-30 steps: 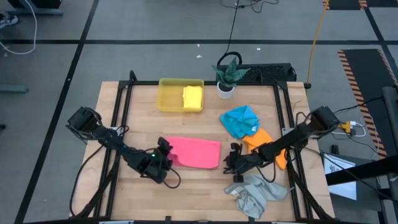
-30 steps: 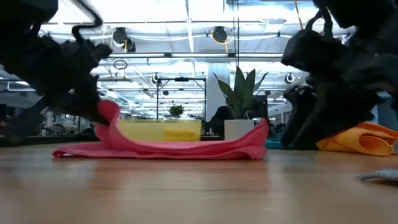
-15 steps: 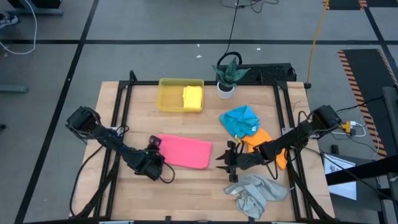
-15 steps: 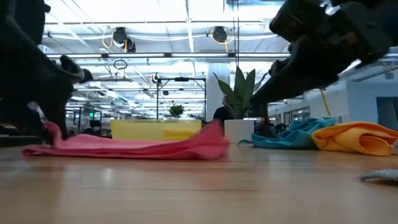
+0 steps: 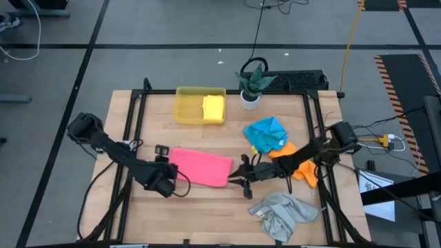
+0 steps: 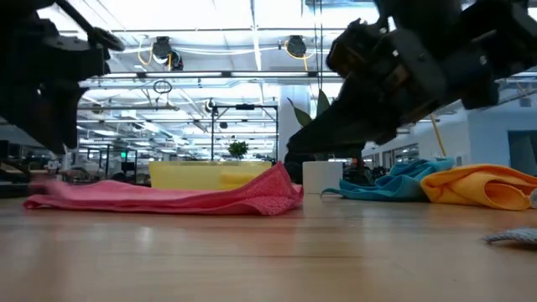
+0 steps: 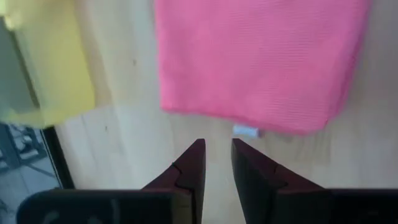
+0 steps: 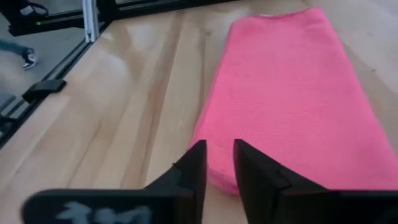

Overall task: Fold microfiber towels
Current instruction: Fold the pink microfiber cloth

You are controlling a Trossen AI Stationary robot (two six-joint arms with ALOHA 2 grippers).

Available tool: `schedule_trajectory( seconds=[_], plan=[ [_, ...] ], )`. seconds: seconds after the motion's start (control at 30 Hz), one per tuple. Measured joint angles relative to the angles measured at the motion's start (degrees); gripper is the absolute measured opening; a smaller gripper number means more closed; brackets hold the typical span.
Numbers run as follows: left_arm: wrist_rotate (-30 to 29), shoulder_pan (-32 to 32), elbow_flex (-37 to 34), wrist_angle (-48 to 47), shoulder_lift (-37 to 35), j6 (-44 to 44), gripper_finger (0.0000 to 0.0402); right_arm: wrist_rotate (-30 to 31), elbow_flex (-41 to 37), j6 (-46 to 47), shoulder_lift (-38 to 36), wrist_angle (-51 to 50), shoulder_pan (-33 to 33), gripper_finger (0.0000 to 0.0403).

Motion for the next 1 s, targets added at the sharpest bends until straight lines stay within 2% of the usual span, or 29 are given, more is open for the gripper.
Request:
schedule_trajectory(
  seconds=[0.17, 0.27, 0.33, 0.47, 0.57, 0.67, 0.73, 0.9, 1.0],
  plan=[
    [0.04, 0.04, -0.22, -2.92, -5.13, -1.5, 0.0081, -0.68, 3.25, -2.6, 2.7, -0.13, -0.19, 0.0017],
    [-7.75, -0.01, -0.28, 0.74, -7.15, -5.79, 0.0081, -0.69, 4.95, -3.15, 2.87, -1.38, -0.23, 0.0003],
    [-10.06, 0.47, -0.26, 5.83, -7.51, -6.2, 0.0081, -0.68, 5.97, -2.85, 2.82, -3.38, -0.56, 0.0005],
    [-9.73, 2.02, -1.92, 19.01, -7.29, 0.5, 0.0081, -0.89, 6.69, -1.34, 2.84, -9.74, -1.06, 0.0002],
    [-8.41, 4.14, -7.25, 31.64, -7.25, 4.99, 0.0081, -2.5, 6.67, -1.33, 2.88, -15.59, -1.0, 0.0001],
    [-6.02, 6.09, -13.88, 42.13, -7.2, 5.69, 0.0081, -2.37, 6.67, -1.25, 2.41, -21.67, -0.43, 0.0001],
    [-5.56, 7.06, -17.64, 44.9, -7.16, 4.31, 0.0081, -0.83, 6.75, -1.27, 1.37, -24.88, -0.24, 0.0001],
    [-5.55, 8.17, -23.15, 45.92, -7.16, -2.6, 0.0081, 9.25, 6.62, -2.1, -3.31, -29.8, -0.1, 0.0],
    [-5.27, 8.1, -23.89, 45.97, -7.16, -4.32, 0.0081, 8.88, 6.67, -4.34, -5.33, -26.41, -0.08, 0.0]
  ],
)
